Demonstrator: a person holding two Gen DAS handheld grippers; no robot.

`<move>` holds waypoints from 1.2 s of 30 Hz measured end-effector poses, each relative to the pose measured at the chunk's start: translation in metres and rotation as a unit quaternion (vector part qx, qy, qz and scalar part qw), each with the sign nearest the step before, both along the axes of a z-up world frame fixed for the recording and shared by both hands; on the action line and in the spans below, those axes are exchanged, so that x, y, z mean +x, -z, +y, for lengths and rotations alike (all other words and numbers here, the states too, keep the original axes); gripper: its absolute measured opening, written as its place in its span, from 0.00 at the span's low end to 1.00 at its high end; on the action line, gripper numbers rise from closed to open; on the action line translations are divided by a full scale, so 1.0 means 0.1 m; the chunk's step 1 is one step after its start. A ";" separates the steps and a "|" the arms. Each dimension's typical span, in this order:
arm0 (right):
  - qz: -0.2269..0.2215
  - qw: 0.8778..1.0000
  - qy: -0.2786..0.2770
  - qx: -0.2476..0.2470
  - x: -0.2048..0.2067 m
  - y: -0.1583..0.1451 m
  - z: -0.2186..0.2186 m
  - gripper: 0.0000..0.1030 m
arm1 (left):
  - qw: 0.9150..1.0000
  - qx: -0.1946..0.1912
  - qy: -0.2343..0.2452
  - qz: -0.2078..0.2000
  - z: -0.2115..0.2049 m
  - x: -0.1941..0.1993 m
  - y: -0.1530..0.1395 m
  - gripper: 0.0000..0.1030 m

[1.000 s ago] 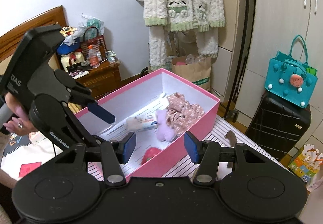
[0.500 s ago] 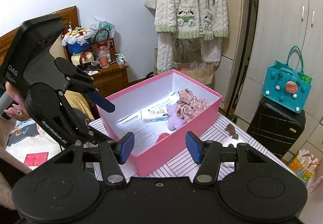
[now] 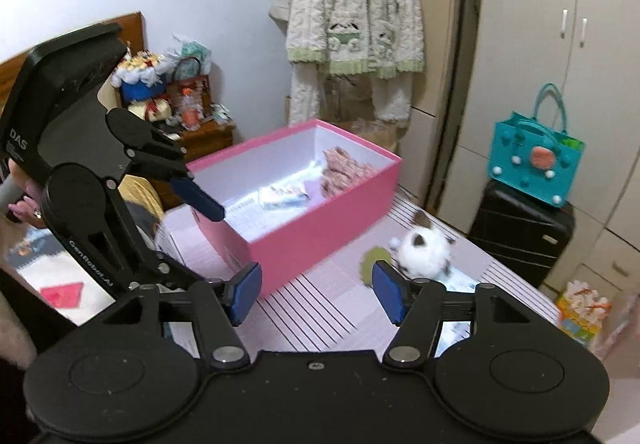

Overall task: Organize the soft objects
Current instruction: 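Withdraw both grippers from the box toward the green sponge and orange ball, then grasp the green egg-shaped sponge with the left gripper while the right gripper grasps the orange ball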

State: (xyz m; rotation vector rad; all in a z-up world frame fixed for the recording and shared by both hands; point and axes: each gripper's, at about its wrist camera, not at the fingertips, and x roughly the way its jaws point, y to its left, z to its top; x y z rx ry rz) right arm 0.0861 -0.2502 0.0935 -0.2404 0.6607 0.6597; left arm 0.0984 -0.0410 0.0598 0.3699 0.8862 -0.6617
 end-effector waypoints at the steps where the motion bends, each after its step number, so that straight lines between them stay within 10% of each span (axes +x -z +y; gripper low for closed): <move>1: 0.002 1.000 0.003 -0.004 -0.01 0.02 -0.04 0.66 | 1.000 0.000 0.004 0.005 -0.04 0.00 0.04 0.74; 13: 0.003 0.998 0.059 0.015 0.30 0.63 -0.60 0.69 | 0.997 -0.069 -0.018 -0.032 -0.52 0.24 0.38 0.72; 27: -0.054 0.995 0.074 -0.043 0.75 1.39 -0.70 0.69 | 0.984 0.027 -0.116 -0.135 -0.82 0.68 0.77 0.70; 36: -0.048 0.996 0.066 -0.039 1.04 1.62 -0.55 0.69 | 0.976 0.046 -0.168 -0.130 -0.94 1.02 1.02 0.58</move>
